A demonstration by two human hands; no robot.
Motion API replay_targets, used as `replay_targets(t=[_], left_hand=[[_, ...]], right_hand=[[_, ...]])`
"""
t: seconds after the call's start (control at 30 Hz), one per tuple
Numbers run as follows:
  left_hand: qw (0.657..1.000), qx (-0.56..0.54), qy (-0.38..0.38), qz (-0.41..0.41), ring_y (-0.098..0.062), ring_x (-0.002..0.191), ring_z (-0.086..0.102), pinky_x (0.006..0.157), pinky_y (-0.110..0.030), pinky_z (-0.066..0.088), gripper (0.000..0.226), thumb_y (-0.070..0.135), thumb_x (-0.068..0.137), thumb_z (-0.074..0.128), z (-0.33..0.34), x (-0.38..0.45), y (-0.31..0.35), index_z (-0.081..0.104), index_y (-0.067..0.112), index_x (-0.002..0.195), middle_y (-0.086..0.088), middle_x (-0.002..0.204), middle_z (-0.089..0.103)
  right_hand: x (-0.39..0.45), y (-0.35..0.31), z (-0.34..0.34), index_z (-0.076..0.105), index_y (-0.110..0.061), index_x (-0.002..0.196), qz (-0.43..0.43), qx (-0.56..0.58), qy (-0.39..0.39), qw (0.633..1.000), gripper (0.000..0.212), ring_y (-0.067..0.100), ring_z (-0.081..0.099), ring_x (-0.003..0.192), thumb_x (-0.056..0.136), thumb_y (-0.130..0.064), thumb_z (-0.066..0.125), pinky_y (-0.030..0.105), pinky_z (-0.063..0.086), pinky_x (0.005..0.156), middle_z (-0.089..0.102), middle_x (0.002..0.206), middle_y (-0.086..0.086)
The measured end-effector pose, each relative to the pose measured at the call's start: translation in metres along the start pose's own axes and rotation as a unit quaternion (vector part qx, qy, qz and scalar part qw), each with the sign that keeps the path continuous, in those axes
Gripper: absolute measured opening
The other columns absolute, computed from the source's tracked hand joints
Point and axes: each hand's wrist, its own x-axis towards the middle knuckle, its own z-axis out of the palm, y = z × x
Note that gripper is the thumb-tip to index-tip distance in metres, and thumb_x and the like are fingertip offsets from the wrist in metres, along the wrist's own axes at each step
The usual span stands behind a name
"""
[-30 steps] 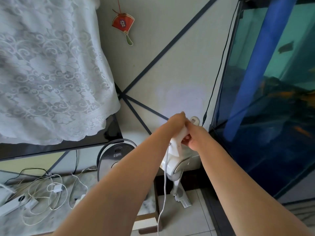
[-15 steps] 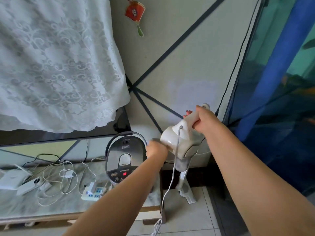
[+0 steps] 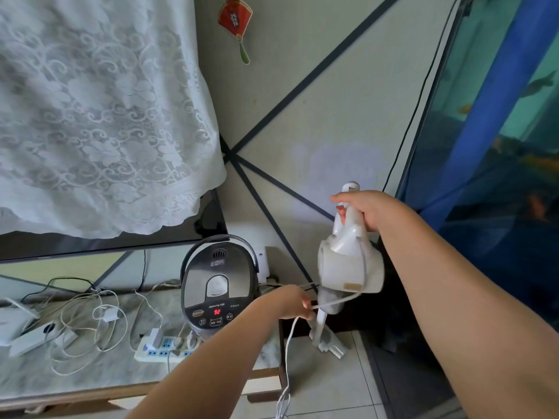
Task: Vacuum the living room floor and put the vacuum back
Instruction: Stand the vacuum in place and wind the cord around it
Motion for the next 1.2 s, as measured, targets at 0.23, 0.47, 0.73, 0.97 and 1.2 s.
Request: replay_targets(t=[0.23,0.47,0.73,0.97,1.2], left_hand=[[0.977,0.197,0.063,-0.054,-0.027,0.097,0.061,0.073,-0.036,0.049,0.032,0.024,0.09,0.047,-0.006,0.01,-0.014,0.06,0.018,0.119,-0.006,0.111,0.061],[0.982,0.024,0.104,-0.155,-0.031,0.109,0.058,0.083,-0.039,0.051,0.033,0.012,0.096,0.048,0.001,0.026,-0.021,0.055,0.008,0.128,-0.012,0.122,0.057],[0.926,-0.337,0.118,-0.124,-0.017,0.052,0.054,0.044,-0.018,0.044,0.007,0.011,0.097,0.055,-0.084,0.027,0.0,0.051,0.005,0.096,-0.014,0.077,0.061],[0.866,-0.495,0.069,-0.021,-0.028,0.088,0.064,0.095,-0.039,0.052,0.023,-0.015,0.083,0.061,-0.169,0.006,0.042,0.053,-0.002,0.1,-0.024,0.096,0.065],[0.858,-0.498,0.121,0.019,-0.012,0.049,0.058,0.048,-0.02,0.05,0.031,-0.01,0.087,0.06,-0.199,-0.003,0.073,0.05,0.002,0.114,-0.016,0.079,0.068]], right_hand=[[-0.014,-0.016,-0.026,0.056,-0.009,0.069,0.044,-0.266,-0.013,0.963,0.017,0.013,0.049,0.049,0.083,-0.012,0.065,0.023,0.044,0.055,0.055,0.057,0.004],[-0.015,-0.022,-0.04,0.052,-0.009,0.068,0.071,-0.396,-0.06,0.913,0.017,0.014,0.042,0.048,0.081,-0.011,0.062,0.021,0.039,0.051,0.049,0.062,0.006],[-0.009,-0.022,-0.044,0.054,-0.005,0.086,0.056,-0.415,-0.075,0.905,0.009,0.015,0.042,0.054,0.083,-0.011,0.06,0.021,0.039,0.049,0.049,0.068,0.007],[-0.019,-0.02,-0.026,0.068,-0.009,0.096,-0.025,-0.283,-0.062,0.957,0.099,0.021,0.058,0.065,0.054,-0.096,0.046,0.035,0.055,0.073,0.068,0.08,0.011],[-0.026,-0.008,-0.015,0.053,-0.032,0.125,-0.131,-0.314,-0.108,0.934,0.063,0.015,0.061,0.075,0.073,-0.066,0.067,0.025,0.052,0.06,0.065,0.1,0.005]])
